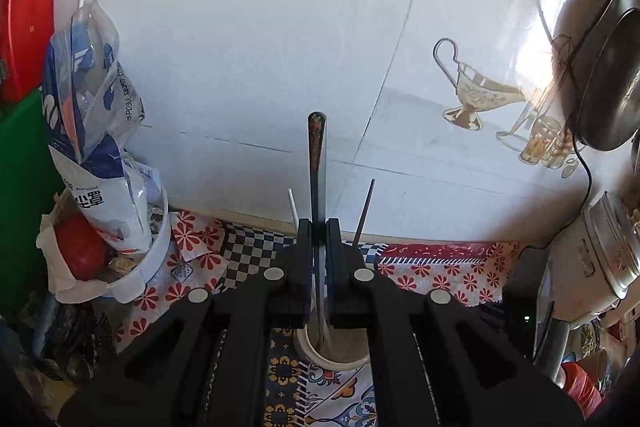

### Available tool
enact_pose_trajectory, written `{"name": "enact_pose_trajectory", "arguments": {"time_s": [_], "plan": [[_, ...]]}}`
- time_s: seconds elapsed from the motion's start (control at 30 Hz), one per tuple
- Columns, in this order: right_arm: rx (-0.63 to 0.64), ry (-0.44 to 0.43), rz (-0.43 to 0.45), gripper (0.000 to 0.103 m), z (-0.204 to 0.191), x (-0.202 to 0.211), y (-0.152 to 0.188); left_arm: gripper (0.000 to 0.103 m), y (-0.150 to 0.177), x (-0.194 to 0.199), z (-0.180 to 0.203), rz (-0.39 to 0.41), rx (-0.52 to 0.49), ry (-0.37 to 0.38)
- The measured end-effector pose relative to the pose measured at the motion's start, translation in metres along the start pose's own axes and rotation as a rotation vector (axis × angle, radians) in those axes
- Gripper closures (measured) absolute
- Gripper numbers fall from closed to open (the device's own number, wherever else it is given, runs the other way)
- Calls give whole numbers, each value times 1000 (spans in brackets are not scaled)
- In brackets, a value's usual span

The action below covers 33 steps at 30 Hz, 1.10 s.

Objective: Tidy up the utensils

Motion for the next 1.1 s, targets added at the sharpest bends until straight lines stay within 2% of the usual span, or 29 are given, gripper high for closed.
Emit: {"name": "enact_pose_trajectory", "arguments": {"time_s": [0.13, 0.27, 0.37, 0.47, 0.73, 0.87, 1.1], "plan": [[1, -70, -97, 77, 6, -33, 10, 99, 7, -15, 2, -34, -7, -11], [18, -111, -145, 77, 3, -54, 9, 99, 12, -26, 3, -60, -3, -14], [37, -129, -165, 80, -1, -65, 5, 99, 15, -31, 4, -75, -8, -22], [58, -147, -192, 87, -4, -76, 2, 99, 18, -36, 3, -91, -9, -29], [89, -183, -232, 94, -2, -100, -5, 99, 21, -42, 0, -120, 1, -37], [93, -197, -216, 97, 2, -104, -6, 99, 24, -47, 0, -137, -1, -44], [39, -192, -167, 97, 22, -80, 3, 99, 24, -48, 4, -155, -9, -49]]}}
Point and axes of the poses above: each gripper's, at about its wrist camera, not at the fingertips, and x roughly against the way its jaws point, z to its right, y to its underside, the point moved 1 cm from there along -x, roughly the way its jaws point, and after that the axes turned 6 degrees about -x, right-handed, at the moved point
